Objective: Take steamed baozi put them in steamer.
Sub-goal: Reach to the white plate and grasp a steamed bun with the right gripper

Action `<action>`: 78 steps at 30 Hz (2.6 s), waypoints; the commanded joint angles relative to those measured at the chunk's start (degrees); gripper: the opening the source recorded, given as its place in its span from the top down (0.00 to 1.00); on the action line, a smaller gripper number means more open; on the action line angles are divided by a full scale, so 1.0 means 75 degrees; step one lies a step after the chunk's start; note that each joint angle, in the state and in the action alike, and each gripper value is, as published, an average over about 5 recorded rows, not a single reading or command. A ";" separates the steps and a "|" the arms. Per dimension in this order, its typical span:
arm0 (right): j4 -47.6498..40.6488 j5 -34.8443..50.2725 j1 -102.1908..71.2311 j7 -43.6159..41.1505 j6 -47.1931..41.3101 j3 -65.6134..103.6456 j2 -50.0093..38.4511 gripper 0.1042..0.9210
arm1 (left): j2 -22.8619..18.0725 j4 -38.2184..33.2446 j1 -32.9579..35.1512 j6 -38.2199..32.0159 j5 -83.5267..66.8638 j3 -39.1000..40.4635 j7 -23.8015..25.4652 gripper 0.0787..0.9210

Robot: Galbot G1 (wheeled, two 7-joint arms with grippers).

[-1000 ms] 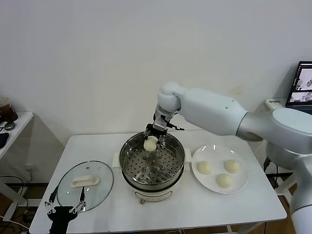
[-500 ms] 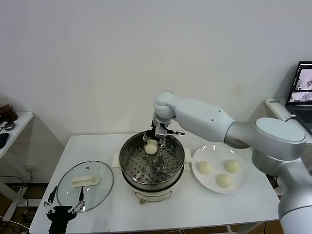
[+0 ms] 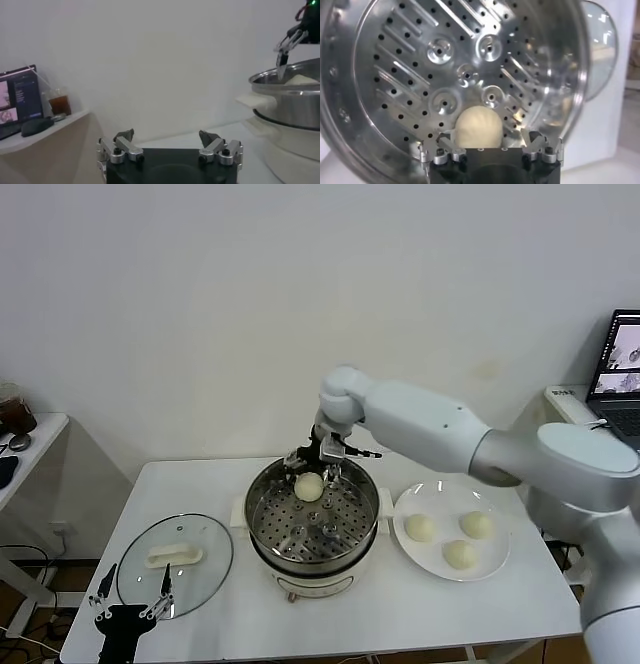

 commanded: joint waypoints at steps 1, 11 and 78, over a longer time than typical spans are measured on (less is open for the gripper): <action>0.1541 0.1683 0.0954 -0.0417 -0.3402 -0.0214 -0.1327 0.12 | 0.0014 -0.0048 -0.0009 0.0001 -0.0034 0.0010 0.0001 0.12; 0.2572 0.2385 0.0854 -0.1124 -0.6092 -0.0313 -0.4034 0.12 | 0.0211 -0.0029 -0.0048 -0.0020 -0.0084 0.0039 0.0008 0.12; -0.0852 -0.0275 -0.3627 -0.0584 -0.4305 0.2453 -0.2403 0.50 | 0.0065 0.0131 -0.0067 -0.0009 0.0005 -0.0046 0.0028 0.12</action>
